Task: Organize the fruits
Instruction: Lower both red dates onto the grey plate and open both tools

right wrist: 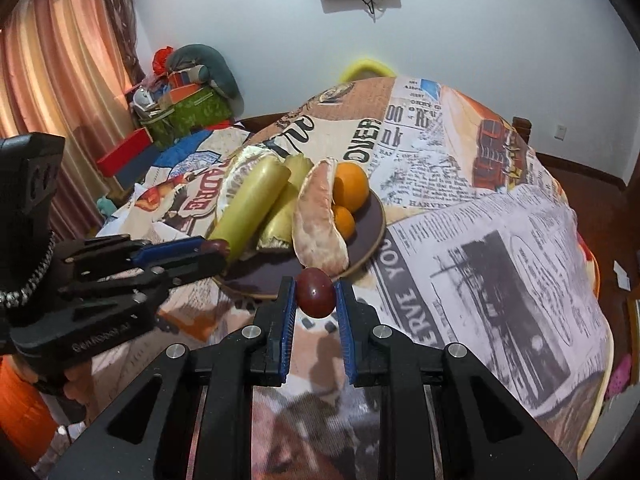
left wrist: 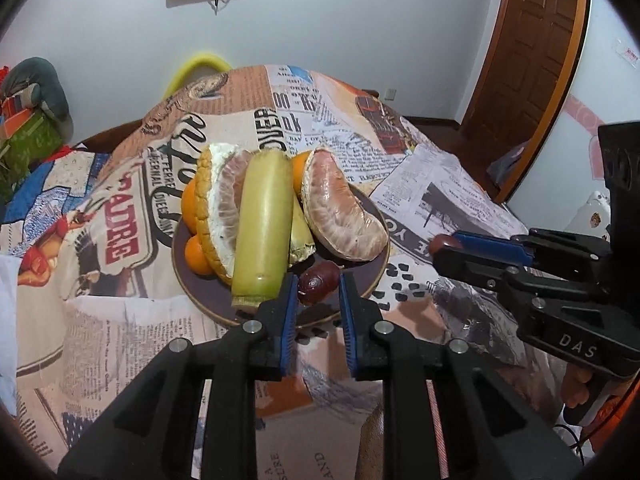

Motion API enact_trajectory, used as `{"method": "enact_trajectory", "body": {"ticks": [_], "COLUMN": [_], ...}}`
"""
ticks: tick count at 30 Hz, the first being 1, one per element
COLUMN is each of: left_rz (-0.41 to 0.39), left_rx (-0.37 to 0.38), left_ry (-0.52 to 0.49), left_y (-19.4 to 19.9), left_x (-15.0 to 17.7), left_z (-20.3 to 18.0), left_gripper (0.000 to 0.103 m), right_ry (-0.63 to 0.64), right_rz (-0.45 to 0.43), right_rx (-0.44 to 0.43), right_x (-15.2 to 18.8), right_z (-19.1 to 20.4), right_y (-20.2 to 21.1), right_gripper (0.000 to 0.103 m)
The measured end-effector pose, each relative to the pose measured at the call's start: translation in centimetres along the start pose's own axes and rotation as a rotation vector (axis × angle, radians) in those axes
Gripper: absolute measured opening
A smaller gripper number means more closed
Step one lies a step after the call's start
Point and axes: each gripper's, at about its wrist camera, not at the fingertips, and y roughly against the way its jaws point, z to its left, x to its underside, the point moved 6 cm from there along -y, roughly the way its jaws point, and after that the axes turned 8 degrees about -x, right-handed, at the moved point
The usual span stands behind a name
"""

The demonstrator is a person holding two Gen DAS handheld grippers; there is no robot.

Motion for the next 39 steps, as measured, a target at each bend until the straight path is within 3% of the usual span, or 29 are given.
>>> {"method": "enact_trajectory", "body": {"ticks": [2,7,22,26,33,39], "left_rz": [0.012,-0.004,-0.055,-0.054,-0.096,-0.203], "left_rx": [0.002,-0.009,-0.053,-0.055,-0.051,-0.058], "left_ry": [0.006,0.018,0.106,0.110,0.109,0.093], "left_y": [-0.5,-0.3,1.7,1.7,4.4,10.1], "left_x": [0.1,-0.2,-0.6,-0.4,-1.1,-2.4], "left_z": [0.2,1.0,6.2,6.1,5.4,4.1], "left_gripper": [0.021,0.039,0.039,0.039,0.039,0.039], "right_ry": [-0.001,0.003,0.069,0.056,0.056,0.067], "right_rz": [0.005,0.018,0.086,0.104,0.050,-0.071], "right_rx": [-0.010,-0.027,-0.045,-0.057,-0.044,-0.020], "right_x": [-0.2,-0.6,-0.9,-0.8,-1.9,-3.6], "right_z": [0.1,0.4,2.1,2.1,2.5,4.0], "right_y": [-0.6,-2.1,-5.4,-5.7,-3.0,2.9], "right_gripper": [0.018,0.018,0.019,0.024,0.025,0.026]}}
